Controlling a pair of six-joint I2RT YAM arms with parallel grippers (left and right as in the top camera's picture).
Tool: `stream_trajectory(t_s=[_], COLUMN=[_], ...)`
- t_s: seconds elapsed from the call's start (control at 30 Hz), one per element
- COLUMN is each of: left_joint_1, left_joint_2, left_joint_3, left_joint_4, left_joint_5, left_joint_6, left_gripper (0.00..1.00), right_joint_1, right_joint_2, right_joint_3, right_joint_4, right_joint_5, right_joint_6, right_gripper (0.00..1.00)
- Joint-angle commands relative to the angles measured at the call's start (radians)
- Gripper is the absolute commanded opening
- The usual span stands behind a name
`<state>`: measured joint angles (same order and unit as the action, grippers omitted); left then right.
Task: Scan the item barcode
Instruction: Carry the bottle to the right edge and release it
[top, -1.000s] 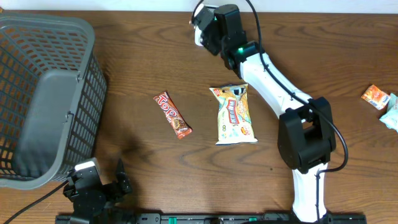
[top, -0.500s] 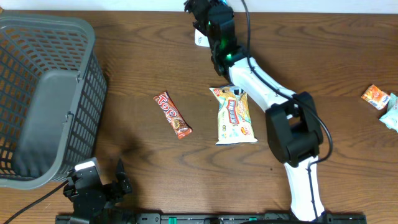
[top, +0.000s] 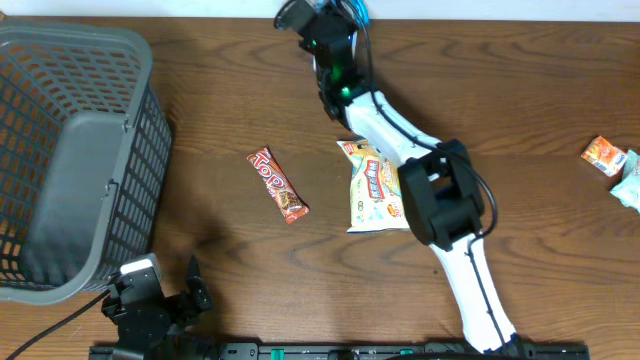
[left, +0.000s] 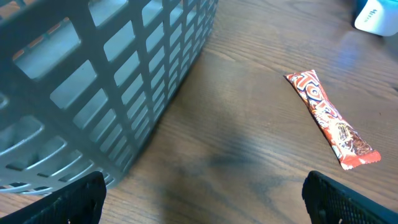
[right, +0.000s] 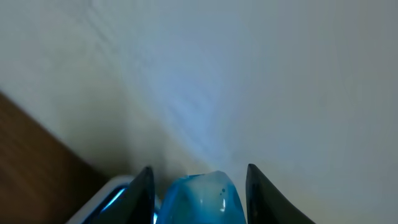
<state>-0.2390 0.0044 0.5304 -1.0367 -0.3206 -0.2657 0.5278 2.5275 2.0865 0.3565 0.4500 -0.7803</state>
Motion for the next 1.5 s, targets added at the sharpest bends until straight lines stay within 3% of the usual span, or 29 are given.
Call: stream_trajectory(t_s=[0.0, 0.07, 0.3, 0.53, 0.63, 1.0, 1.23, 1.47], left_joint_1=[0.002, 0.002, 0.002, 0.002, 0.002, 0.002, 0.002, 0.002], left_joint_2=[-0.002, -0.002, -0.002, -0.002, -0.002, -0.002, -0.002, -0.002], left_joint_3=[0.003, 0.003, 0.003, 0.003, 0.003, 0.003, 0.003, 0.003], left_joint_4=[0.001, 0.001, 0.001, 0.001, 0.001, 0.001, 0.001, 0.001], left_joint_5=[-0.013, -0.013, -0.013, -0.013, -0.013, -0.013, -0.013, -0.013], left_joint_6=[-0.002, -0.002, -0.002, -0.002, -0.002, -0.002, -0.002, -0.002], left_gripper=[0.98, 0.98, 0.98, 0.98, 0.99, 0.98, 0.98, 0.98], right_joint_1=[0.035, 0.049, 0.049, 0.040, 0.019, -0.183, -0.369, -0.572], right_joint_2=[0.070, 0.125, 0.125, 0.088, 0.043, -0.050, -0.050, -0.049], right_joint_3=[0.138, 0.190, 0.190, 0.190, 0.189, 0.189, 0.181, 0.103], right_joint_4=[0.007, 0.006, -0.007, -0.007, -0.069, -0.612, -0.984, -1.074], right_joint_5=[0.082, 0.101, 0.121, 0.185, 0.245, 0.482, 0.405, 0.351], right_joint_6=[-0.130, -0.232, -0.351, -0.395, -0.335, 0.016, 0.266, 0.351], right_gripper=[0.16, 0.16, 0.17, 0.15, 0.14, 0.11, 0.06, 0.11])
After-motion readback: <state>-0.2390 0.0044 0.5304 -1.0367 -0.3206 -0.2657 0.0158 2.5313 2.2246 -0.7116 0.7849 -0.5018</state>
